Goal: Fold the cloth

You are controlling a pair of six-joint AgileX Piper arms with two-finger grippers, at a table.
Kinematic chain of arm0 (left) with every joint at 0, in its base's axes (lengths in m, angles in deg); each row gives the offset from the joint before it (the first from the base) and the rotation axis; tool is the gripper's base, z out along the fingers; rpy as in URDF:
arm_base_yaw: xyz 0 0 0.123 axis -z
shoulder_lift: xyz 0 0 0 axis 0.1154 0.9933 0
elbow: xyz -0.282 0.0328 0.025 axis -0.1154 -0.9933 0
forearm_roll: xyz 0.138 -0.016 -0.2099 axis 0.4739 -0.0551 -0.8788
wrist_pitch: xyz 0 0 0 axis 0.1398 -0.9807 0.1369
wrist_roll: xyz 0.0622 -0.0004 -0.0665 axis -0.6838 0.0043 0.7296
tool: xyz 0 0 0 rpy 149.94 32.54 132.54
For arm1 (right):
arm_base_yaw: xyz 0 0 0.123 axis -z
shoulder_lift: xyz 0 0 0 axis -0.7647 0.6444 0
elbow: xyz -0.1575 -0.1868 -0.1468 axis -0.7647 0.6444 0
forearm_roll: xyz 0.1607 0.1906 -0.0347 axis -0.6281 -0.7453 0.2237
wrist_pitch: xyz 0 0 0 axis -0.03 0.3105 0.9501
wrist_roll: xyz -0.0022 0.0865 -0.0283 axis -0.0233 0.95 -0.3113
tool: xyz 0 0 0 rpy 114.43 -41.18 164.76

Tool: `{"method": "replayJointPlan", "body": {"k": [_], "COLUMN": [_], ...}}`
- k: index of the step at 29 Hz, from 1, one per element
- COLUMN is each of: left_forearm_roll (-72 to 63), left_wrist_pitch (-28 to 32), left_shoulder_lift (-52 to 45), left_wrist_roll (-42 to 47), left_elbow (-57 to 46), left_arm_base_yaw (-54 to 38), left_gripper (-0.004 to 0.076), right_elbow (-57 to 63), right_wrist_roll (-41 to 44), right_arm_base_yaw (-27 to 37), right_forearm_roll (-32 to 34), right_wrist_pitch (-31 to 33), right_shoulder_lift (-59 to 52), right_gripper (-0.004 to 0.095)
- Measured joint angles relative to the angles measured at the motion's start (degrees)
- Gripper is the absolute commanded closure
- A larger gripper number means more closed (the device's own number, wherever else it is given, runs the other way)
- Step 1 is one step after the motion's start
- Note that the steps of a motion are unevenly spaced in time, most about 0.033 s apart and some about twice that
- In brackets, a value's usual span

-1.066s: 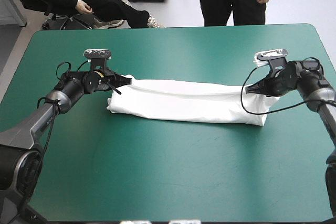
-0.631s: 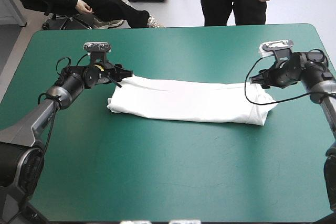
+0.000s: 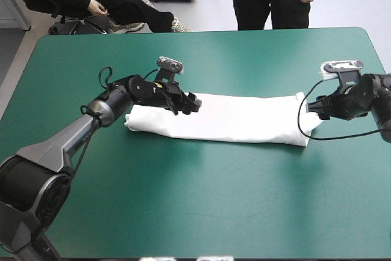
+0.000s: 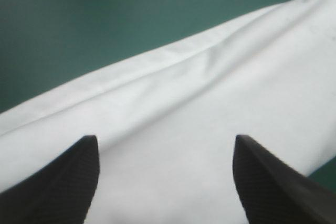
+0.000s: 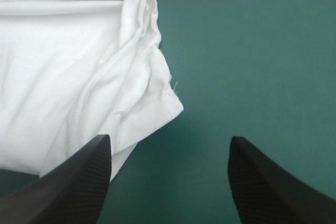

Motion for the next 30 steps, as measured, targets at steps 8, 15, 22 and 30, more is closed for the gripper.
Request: {"method": "replayJointPlan", "body": {"k": [8, 15, 22, 30], "left_forearm_roll": [-10.03, -12.16, -12.41, -12.17], "left_wrist_pitch": [1.21, 3.6, 2.81, 2.64], "left_shoulder_lift": [7.9, 11.88, 12.13, 12.13], "left_wrist_roll": [-7.86, -9.64, -9.84, -9.71], "left_elbow": [0.07, 1.41, 1.81, 1.81], "left_arm_base_yaw": [5.67, 7.16, 7.16, 7.16], "left_gripper": [0.0204, 0.0204, 0.0204, 0.0204], "right_elbow": [1.91, 1.91, 2.7, 2.81], "right_wrist_roll": [-1.58, -2.81, -5.05, -6.1], "right_arm_base_yaw": [1.08, 1.08, 1.08, 1.08], "right_forearm_roll": [-3.99, -7.07, -14.89, -15.44], "right_wrist_pitch": [-3.44, -3.86, -3.05, -3.3], "right_shoulder_lift": [0.0, 0.0, 2.28, 10.86], "right_gripper": [0.0304, 0.0303, 0.0275, 0.0218]}}
